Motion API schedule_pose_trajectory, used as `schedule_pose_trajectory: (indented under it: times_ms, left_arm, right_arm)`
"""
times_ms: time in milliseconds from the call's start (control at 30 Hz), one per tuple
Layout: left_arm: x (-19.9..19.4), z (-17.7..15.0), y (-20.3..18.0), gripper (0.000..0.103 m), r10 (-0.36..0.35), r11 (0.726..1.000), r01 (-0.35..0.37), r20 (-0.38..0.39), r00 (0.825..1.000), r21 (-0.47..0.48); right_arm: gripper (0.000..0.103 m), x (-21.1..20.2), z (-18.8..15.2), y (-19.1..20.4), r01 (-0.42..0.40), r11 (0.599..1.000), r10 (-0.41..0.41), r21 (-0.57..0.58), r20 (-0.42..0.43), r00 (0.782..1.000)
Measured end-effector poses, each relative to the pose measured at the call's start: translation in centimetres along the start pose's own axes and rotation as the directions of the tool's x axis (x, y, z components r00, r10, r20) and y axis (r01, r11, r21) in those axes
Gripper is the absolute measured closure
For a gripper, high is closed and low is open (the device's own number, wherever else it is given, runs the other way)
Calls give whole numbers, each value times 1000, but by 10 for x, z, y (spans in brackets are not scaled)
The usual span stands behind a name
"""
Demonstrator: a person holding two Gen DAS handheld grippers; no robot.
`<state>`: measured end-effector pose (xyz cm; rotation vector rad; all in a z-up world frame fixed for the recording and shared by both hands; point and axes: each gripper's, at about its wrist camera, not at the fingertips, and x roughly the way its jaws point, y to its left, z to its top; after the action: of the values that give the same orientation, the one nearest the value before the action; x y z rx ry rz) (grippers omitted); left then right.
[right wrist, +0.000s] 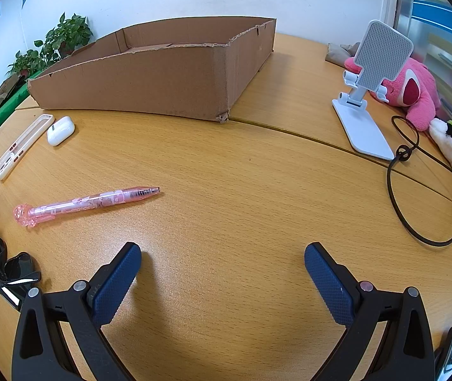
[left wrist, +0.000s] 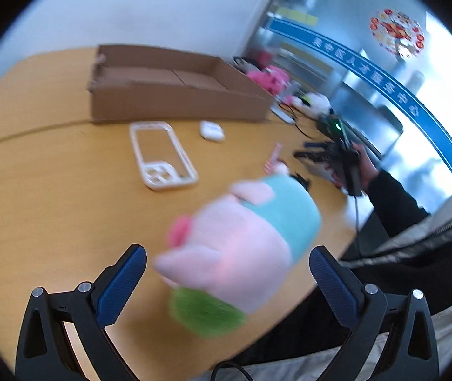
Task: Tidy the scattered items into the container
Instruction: 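Reach the left gripper to the pink-and-teal pig plush and grasp it, then grasp the pig plush with the right gripper while the left gripper holds it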
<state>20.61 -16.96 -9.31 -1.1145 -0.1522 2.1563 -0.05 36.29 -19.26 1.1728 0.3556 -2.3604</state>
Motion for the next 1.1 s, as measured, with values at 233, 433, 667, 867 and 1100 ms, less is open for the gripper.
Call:
schedule_pose_trajectory:
  times_ms: [233, 433, 667, 867, 1100]
  left_arm:
    - [48, -19, 17, 1, -35, 990, 23, -88, 996, -139]
    - [58, -11, 19, 7, -56, 990, 44, -86, 995, -134]
    - [74, 4, 3, 11, -35, 996, 29, -78, 996, -83]
    - [86, 13, -11, 11, -51, 999, 49, -97, 994, -17]
    - [88, 21, -10, 12, -91, 995, 88, -85, 992, -45]
  right_arm:
    - [0, -2, -2, 5, 37, 998, -37, 40, -5, 999]
    - [0, -32, 1, 41, 102, 995, -102, -5, -20, 995]
    - [0, -99, 33, 122, -231, 973, 233, -31, 114, 966]
    - [4, -54, 56, 164, -444, 887, 444, 128, 28, 896]
    - [55, -16, 64, 184, -484, 858, 502, 171, -80, 861]
